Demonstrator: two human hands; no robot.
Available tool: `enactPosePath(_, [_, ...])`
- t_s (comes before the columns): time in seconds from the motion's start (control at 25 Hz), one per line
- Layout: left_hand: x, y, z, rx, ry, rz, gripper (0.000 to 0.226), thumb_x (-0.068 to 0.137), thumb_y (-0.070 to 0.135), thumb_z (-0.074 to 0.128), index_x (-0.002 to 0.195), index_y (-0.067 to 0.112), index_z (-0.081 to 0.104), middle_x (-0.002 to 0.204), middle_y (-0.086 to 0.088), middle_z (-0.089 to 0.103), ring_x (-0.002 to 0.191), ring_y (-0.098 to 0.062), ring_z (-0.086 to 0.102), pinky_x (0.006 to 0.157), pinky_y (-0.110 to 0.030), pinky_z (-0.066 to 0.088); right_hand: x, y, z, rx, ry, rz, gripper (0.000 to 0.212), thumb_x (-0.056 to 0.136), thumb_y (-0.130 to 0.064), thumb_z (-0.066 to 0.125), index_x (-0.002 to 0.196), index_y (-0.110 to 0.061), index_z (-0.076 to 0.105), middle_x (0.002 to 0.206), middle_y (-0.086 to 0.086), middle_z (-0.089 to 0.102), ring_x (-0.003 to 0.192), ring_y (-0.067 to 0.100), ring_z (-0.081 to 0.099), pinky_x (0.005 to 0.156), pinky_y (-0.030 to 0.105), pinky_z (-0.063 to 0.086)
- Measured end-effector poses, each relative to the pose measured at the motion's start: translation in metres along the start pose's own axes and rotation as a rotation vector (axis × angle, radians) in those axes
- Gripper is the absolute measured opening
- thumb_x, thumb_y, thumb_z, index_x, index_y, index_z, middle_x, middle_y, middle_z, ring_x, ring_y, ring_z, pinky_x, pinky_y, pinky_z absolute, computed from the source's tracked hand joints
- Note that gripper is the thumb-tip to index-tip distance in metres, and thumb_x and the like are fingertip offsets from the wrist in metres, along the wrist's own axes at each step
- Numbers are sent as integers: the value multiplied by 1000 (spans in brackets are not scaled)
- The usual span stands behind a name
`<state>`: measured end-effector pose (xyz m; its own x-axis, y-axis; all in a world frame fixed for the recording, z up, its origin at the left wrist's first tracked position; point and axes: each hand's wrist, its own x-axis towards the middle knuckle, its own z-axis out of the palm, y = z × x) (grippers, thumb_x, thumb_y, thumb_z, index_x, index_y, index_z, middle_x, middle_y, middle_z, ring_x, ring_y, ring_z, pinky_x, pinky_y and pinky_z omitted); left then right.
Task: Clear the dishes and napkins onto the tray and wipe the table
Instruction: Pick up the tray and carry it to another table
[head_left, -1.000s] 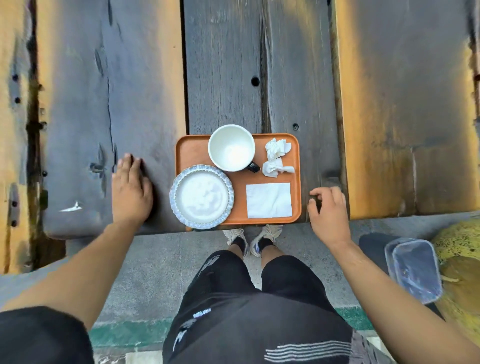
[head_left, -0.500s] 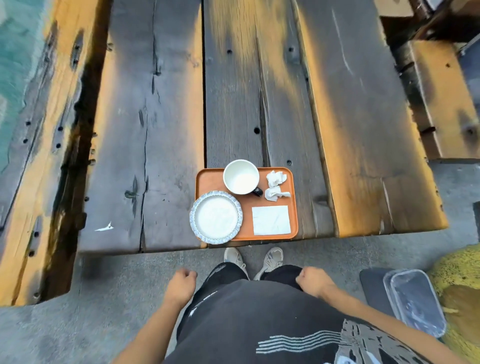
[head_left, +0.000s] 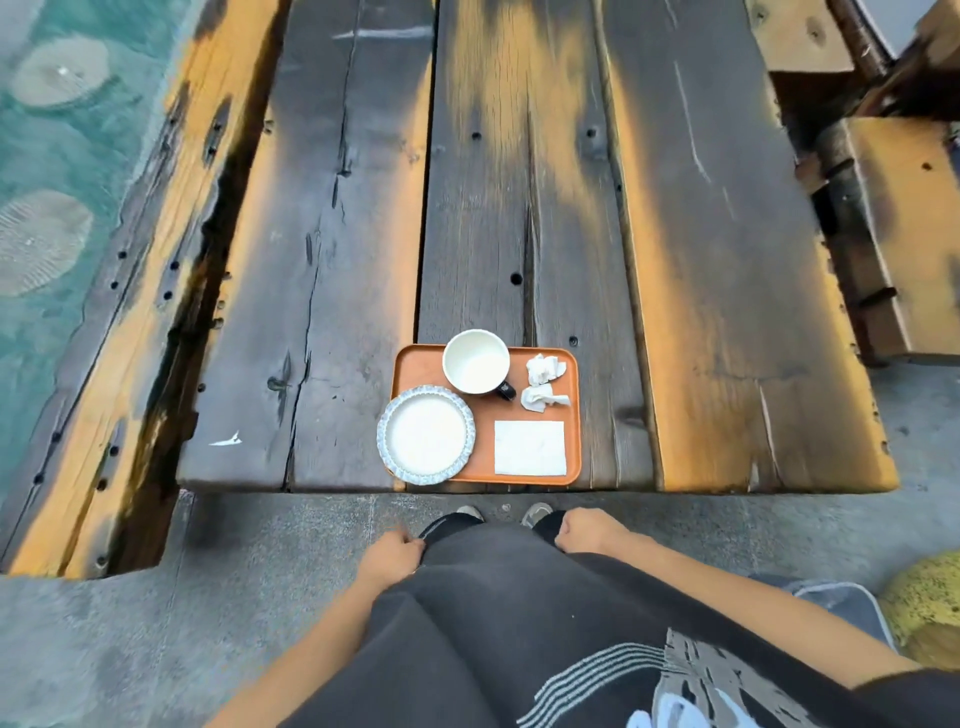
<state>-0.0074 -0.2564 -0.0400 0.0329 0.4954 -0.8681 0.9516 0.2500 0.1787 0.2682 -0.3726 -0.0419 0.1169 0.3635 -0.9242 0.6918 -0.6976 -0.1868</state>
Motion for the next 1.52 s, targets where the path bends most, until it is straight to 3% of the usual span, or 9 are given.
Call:
enactPosePath(0.2, [4, 0, -13, -6, 77, 39, 22, 99, 24, 51, 101, 8, 64, 111, -13, 72, 107, -34, 64, 88, -36, 49, 5, 3, -5, -27, 5, -8, 26, 94, -26, 49, 95, -9, 70, 98, 5, 68, 93, 23, 64, 80, 34, 50])
enactPosePath(0.36, [15, -5, -31, 69, -5, 46, 22, 99, 21, 50, 78, 14, 55, 102, -16, 72, 98, -34, 64, 80, -35, 46, 6, 0, -7, 67, 32, 46, 21, 93, -23, 48, 91, -12, 65, 91, 3, 60, 91, 25, 60, 85, 36, 50])
enactPosePath(0.52, [29, -11, -66, -44, 89, 26, 37, 94, 21, 51, 74, -3, 70, 81, -15, 77, 86, -34, 71, 80, -37, 54, 10, 0, -15, 336, 203, 113, 25, 89, -22, 53, 75, -9, 68, 85, 12, 74, 92, 34, 72, 81, 40, 57])
enactPosePath(0.68, [47, 3, -102, -376, 161, 53, 36, 97, 13, 48, 69, 2, 66, 70, -18, 71, 61, -29, 62, 61, -35, 52, 6, 0, -41, 600, 447, 216, 31, 92, -23, 54, 80, -1, 74, 74, 13, 76, 63, 27, 70, 73, 41, 62])
enactPosePath(0.88, [67, 34, -131, -563, 97, 4, 25, 103, 10, 48, 90, -1, 66, 84, -17, 70, 72, -29, 64, 65, -36, 53, 20, 1, -65, 789, 560, 237, 28, 93, -18, 52, 83, -3, 73, 78, 11, 76, 71, 26, 70, 77, 46, 61])
enactPosePath(1.16, [89, 64, -148, -744, 18, -42, 26, 106, 14, 47, 112, -5, 64, 100, -23, 74, 97, -39, 71, 86, -47, 60, 41, -8, -95, 841, 611, 189, 16, 96, -23, 60, 82, -30, 65, 91, 1, 77, 86, 21, 74, 84, 46, 62])
enactPosePath(1.24, [91, 75, -150, -765, 15, -47, 26, 107, 14, 47, 111, -4, 65, 101, -22, 74, 94, -37, 72, 77, -42, 59, 46, -10, -100, 808, 613, 193, 8, 93, -28, 64, 91, -25, 71, 93, 0, 77, 88, 20, 74, 83, 45, 63])
enactPosePath(1.36, [92, 89, -148, -731, 9, -50, 26, 105, 12, 47, 103, -3, 68, 98, -20, 74, 88, -34, 71, 70, -39, 57, 47, -14, -101, 731, 626, 211, 16, 93, -27, 67, 104, -17, 72, 96, 1, 76, 90, 20, 73, 81, 40, 63])
enactPosePath(1.52, [99, 93, -144, -706, -2, -68, 25, 103, 13, 52, 97, 0, 73, 92, -17, 76, 81, -31, 70, 68, -38, 56, 47, -16, -102, 707, 636, 211, 12, 94, -22, 67, 103, -15, 71, 98, 4, 76, 91, 20, 73, 80, 38, 63])
